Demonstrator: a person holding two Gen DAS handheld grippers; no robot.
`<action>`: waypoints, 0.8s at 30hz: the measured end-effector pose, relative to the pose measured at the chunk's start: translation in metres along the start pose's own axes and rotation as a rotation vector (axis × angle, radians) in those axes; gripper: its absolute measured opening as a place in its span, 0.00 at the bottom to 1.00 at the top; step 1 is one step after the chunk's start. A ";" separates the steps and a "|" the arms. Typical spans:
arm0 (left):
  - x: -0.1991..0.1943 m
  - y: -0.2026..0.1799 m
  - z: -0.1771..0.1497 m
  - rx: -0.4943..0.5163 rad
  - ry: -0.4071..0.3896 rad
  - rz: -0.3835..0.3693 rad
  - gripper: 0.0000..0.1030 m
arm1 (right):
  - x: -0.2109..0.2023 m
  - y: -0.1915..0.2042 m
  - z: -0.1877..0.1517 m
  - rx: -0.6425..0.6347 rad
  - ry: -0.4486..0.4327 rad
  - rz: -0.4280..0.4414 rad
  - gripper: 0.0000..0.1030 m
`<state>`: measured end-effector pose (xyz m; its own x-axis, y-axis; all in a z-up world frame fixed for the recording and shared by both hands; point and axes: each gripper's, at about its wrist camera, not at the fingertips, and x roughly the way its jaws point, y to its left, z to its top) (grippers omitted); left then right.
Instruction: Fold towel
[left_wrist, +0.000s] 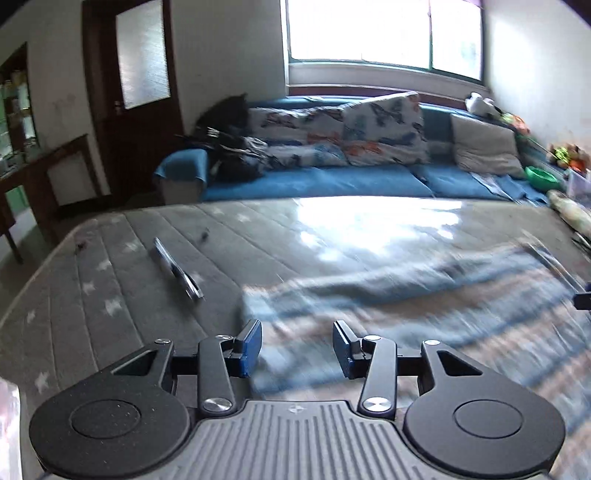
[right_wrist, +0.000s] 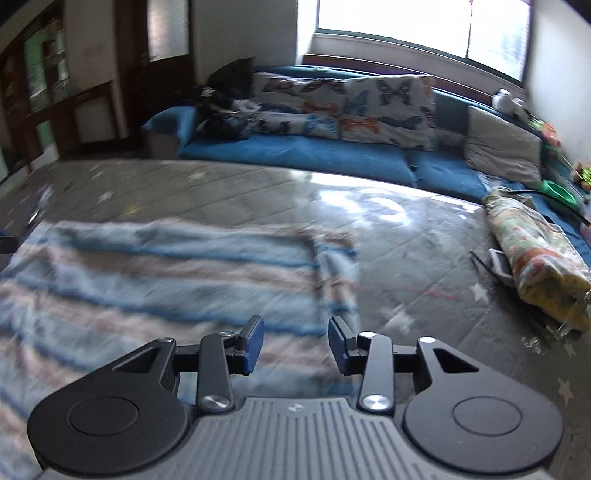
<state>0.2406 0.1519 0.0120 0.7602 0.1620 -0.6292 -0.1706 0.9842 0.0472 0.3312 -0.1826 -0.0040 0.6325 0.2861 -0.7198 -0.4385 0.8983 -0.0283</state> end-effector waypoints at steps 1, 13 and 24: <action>-0.006 -0.003 -0.006 0.004 0.003 -0.013 0.48 | -0.004 0.004 -0.003 -0.011 0.005 0.010 0.40; -0.071 -0.020 -0.075 0.047 -0.008 -0.054 0.53 | -0.069 0.066 -0.075 -0.167 0.032 0.135 0.47; -0.099 -0.004 -0.117 -0.003 0.003 -0.015 0.54 | -0.117 0.107 -0.127 -0.291 -0.015 0.192 0.50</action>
<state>0.0930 0.1235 -0.0168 0.7610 0.1472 -0.6318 -0.1610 0.9863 0.0358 0.1291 -0.1621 -0.0106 0.5297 0.4473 -0.7206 -0.7124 0.6958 -0.0917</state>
